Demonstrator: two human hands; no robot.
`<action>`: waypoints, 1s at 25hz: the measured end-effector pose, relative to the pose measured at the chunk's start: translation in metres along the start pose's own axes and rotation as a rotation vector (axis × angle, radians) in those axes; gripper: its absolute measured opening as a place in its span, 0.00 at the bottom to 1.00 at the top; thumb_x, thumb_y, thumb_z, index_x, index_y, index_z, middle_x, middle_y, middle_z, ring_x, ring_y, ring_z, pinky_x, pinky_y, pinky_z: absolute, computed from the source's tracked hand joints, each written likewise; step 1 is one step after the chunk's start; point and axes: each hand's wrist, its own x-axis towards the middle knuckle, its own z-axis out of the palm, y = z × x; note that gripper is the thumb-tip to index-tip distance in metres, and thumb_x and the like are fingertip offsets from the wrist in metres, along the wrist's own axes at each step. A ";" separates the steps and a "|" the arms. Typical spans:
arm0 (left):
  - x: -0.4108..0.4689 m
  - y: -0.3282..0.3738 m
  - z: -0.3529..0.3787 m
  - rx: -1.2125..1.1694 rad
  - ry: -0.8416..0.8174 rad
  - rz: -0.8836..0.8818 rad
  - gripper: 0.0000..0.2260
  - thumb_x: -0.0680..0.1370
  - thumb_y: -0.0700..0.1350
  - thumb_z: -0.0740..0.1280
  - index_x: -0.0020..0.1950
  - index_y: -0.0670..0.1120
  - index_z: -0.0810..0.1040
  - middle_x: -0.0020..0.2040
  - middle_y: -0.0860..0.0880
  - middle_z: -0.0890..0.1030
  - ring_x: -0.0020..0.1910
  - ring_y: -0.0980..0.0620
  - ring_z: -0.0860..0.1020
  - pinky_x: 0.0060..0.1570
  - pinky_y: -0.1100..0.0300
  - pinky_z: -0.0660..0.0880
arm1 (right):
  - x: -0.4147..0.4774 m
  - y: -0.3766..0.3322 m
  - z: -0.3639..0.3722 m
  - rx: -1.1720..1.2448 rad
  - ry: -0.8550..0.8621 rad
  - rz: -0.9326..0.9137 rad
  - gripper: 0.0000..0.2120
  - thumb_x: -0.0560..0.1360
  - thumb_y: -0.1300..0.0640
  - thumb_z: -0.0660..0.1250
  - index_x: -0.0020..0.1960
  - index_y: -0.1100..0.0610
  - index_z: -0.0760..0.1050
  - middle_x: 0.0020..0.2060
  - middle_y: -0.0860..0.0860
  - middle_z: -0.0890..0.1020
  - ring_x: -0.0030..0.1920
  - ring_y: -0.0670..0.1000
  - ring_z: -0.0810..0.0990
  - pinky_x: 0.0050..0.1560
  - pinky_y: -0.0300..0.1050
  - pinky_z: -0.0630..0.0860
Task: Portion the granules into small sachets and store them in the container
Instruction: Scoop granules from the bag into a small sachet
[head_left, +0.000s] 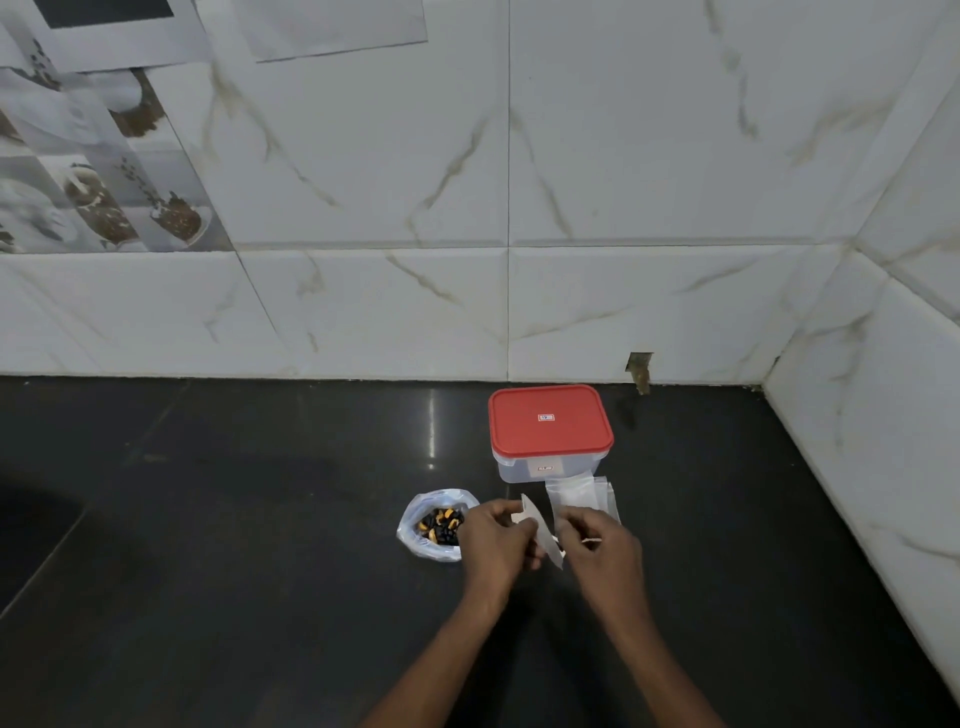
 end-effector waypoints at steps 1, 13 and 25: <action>-0.002 0.001 0.000 0.005 -0.029 0.037 0.08 0.76 0.32 0.70 0.47 0.43 0.84 0.27 0.44 0.82 0.23 0.47 0.79 0.25 0.58 0.76 | 0.004 -0.007 0.000 -0.027 -0.041 0.000 0.04 0.74 0.58 0.72 0.44 0.51 0.85 0.36 0.45 0.85 0.39 0.43 0.82 0.40 0.36 0.77; 0.019 0.017 -0.028 0.627 -0.201 0.236 0.13 0.75 0.46 0.68 0.58 0.51 0.86 0.51 0.50 0.87 0.49 0.50 0.85 0.52 0.53 0.81 | 0.038 -0.028 0.019 -0.468 -0.195 -0.039 0.12 0.78 0.67 0.59 0.55 0.66 0.80 0.46 0.53 0.72 0.43 0.48 0.70 0.35 0.25 0.67; 0.015 -0.029 -0.055 0.354 -0.191 0.315 0.29 0.65 0.53 0.80 0.66 0.56 0.79 0.57 0.60 0.82 0.60 0.62 0.78 0.63 0.56 0.76 | 0.036 -0.050 0.036 -0.120 -0.359 0.095 0.04 0.74 0.65 0.71 0.46 0.59 0.83 0.32 0.53 0.84 0.26 0.48 0.80 0.26 0.37 0.76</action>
